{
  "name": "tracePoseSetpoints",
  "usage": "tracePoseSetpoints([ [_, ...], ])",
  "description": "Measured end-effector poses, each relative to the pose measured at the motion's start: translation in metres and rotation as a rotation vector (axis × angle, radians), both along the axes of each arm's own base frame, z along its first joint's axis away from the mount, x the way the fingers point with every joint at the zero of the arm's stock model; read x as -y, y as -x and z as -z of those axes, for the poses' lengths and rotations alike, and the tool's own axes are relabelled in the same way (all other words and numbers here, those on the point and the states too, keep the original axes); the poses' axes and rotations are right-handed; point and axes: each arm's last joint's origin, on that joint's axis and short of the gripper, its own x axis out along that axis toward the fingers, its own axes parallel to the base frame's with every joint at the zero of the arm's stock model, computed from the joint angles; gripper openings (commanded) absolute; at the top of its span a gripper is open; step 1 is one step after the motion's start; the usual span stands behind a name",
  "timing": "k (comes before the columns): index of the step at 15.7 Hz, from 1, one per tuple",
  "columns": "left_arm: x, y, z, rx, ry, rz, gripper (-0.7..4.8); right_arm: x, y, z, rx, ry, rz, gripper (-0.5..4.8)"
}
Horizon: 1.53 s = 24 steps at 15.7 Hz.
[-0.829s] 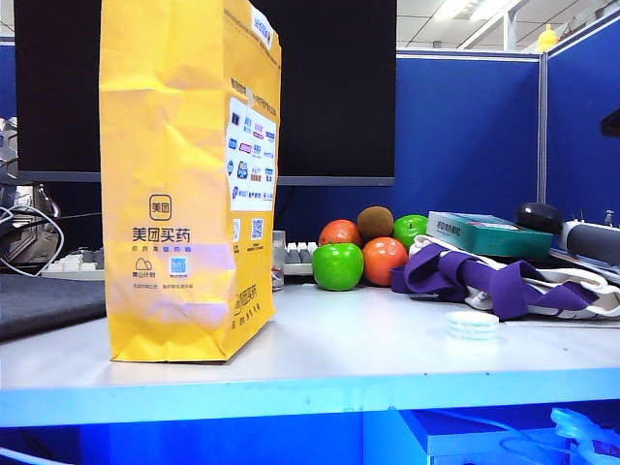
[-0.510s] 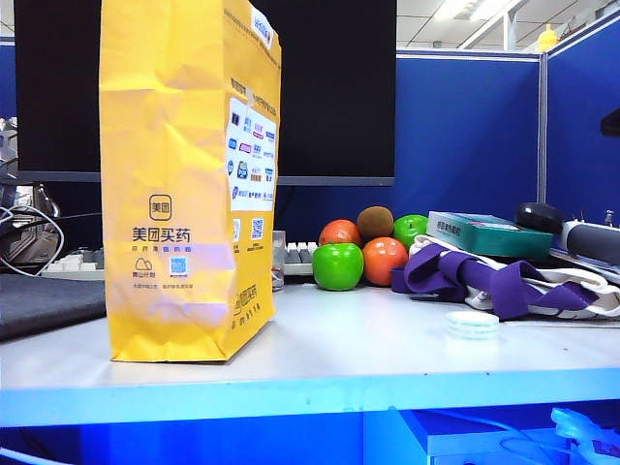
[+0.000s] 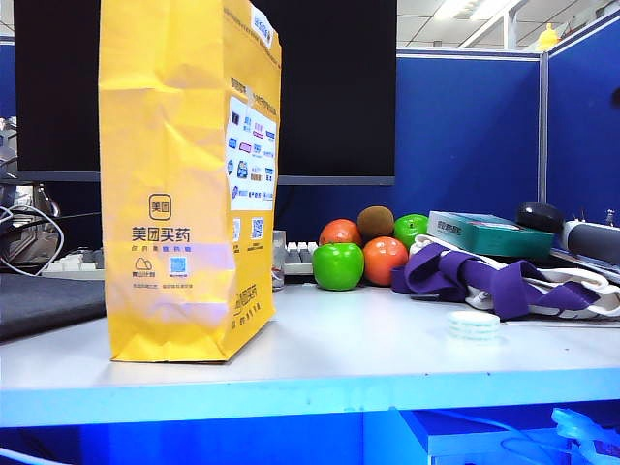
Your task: Pick up the transparent tape and throw it into the yellow paper bag.
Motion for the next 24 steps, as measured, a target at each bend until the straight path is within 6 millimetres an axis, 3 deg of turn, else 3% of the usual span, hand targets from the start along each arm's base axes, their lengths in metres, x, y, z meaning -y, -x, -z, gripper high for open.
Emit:
tracePoseSetpoints([
  [2,0.002,-0.01,-0.04,0.034,-0.018,0.013,4.35,0.001,0.0,-0.005,0.042,-0.036,0.025,4.79],
  [4,0.006,-0.026,-0.067,0.043,-0.095,0.074,4.35,0.001,0.001,-0.009,0.083,-0.052,0.036,4.79],
  [7,0.017,-0.064,-0.115,-0.025,-0.292,0.255,4.36,0.001,0.0,-0.012,0.029,-0.044,0.039,4.79],
  [9,0.026,-0.072,-0.145,0.003,-0.403,0.321,4.36,0.001,-0.002,-0.033,-0.007,-0.015,0.063,4.79],
  [11,0.042,-0.068,-0.16,0.04,-0.481,0.398,4.36,-0.002,-0.015,-0.033,-0.112,0.017,0.079,4.79],
  [14,0.085,-0.06,-0.173,0.012,-0.54,0.566,4.4,-0.009,-0.045,-0.038,-0.278,0.067,0.067,4.79],
  [16,0.129,-0.06,-0.175,-0.076,-0.65,0.59,4.4,-0.017,-0.071,-0.057,-0.326,0.102,0.048,4.79],
  [19,0.17,-0.076,-0.166,-0.201,-0.809,0.579,4.4,-0.026,-0.104,-0.081,-0.367,0.163,0.014,4.79],
  [21,0.19,-0.089,-0.161,-0.238,-0.84,0.599,4.4,-0.032,-0.128,-0.09,-0.422,0.221,-0.012,4.79],
  [24,0.202,-0.105,-0.154,-0.284,-0.837,0.584,4.4,-0.036,-0.156,-0.075,-0.565,0.306,-0.025,4.79],
])
